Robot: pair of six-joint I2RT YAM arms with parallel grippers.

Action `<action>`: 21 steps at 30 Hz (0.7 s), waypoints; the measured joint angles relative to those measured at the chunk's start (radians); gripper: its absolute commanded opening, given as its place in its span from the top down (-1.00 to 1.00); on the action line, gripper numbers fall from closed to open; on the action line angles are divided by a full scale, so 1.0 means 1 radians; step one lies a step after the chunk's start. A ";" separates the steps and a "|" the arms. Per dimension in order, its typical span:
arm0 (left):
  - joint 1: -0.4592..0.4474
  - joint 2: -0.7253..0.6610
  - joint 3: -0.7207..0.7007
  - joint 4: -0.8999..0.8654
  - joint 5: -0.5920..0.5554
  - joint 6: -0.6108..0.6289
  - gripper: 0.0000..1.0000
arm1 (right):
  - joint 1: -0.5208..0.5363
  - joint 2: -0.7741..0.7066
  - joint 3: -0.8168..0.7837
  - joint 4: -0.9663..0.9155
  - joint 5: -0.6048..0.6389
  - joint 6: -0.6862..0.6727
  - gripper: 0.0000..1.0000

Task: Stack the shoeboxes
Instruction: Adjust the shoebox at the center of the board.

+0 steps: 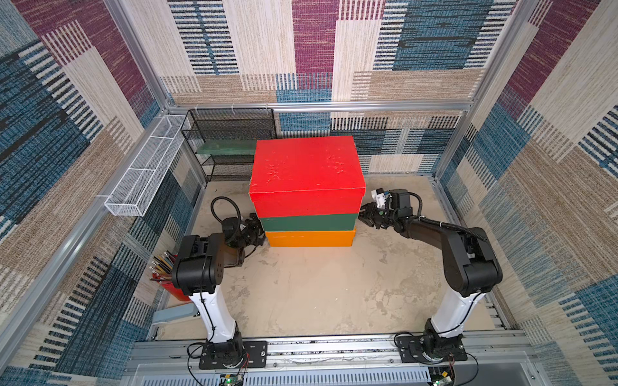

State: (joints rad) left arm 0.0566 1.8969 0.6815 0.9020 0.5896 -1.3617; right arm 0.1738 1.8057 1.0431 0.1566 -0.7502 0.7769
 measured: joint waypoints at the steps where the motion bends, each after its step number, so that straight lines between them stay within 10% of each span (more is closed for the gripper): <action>1: -0.003 -0.010 -0.013 0.000 -0.005 0.000 -0.82 | 0.001 -0.010 -0.010 0.000 0.006 0.000 0.41; 21: -0.064 -0.229 -0.175 -0.035 -0.080 0.003 -0.82 | 0.010 -0.216 -0.186 -0.066 0.099 -0.009 0.41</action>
State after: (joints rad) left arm -0.0078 1.6680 0.5068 0.8665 0.5095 -1.3582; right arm 0.1841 1.5894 0.8570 0.0906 -0.6514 0.7681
